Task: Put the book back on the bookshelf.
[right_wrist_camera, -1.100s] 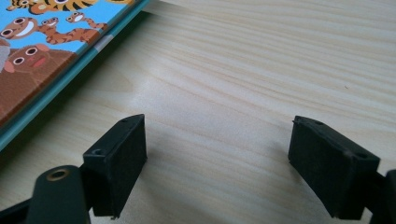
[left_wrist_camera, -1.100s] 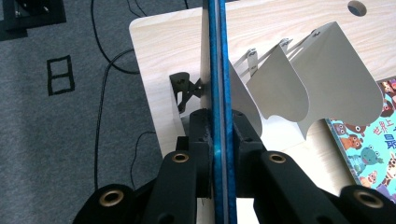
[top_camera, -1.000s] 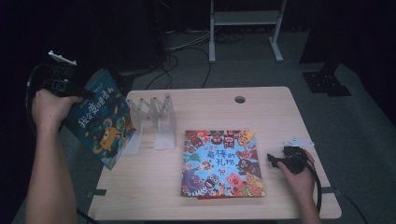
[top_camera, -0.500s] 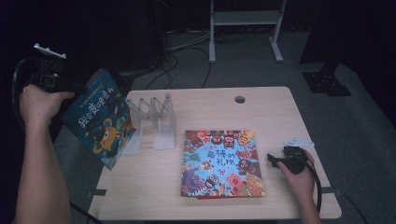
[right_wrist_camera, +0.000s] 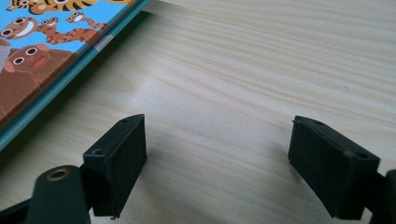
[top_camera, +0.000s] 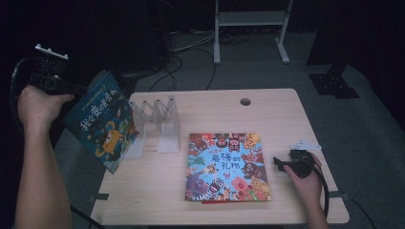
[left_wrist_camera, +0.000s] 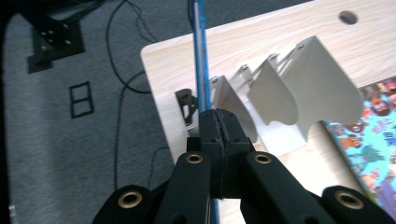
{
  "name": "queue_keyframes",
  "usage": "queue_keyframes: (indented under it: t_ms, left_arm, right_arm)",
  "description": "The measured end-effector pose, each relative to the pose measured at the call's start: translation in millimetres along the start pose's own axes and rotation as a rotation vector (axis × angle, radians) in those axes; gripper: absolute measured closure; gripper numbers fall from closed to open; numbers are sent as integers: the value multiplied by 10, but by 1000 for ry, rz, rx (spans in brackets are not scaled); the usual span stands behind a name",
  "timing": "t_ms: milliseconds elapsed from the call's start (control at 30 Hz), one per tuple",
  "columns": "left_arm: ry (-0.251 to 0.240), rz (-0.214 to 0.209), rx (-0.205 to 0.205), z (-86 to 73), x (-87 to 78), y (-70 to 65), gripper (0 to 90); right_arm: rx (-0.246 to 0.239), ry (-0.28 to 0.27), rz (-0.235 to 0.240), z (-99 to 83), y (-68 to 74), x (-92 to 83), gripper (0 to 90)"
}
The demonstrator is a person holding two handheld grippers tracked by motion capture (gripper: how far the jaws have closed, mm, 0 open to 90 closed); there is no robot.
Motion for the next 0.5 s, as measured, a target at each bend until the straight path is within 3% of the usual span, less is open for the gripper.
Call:
queue_keyframes:
  t_ms: [200, 500]
  left_arm:
    - [-12, -24, 18, -3, -45, -84, 900]
    - [-28, -92, 79, -28, -67, -353, 899]
  right_arm:
    - [0, 0, 0, 0, 0, 0, 182]
    - [0, 0, 0, 0, 0, 0, 182]
Point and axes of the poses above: each handheld gripper's, and its own axes: x roughly forward along the jaws, z roughly out of its top, y roughly to its left, the point moved 9 cm from there along x, roughly forward along the jaws, and after that the axes turned 14 degrees about z, right-handed, at the moved point
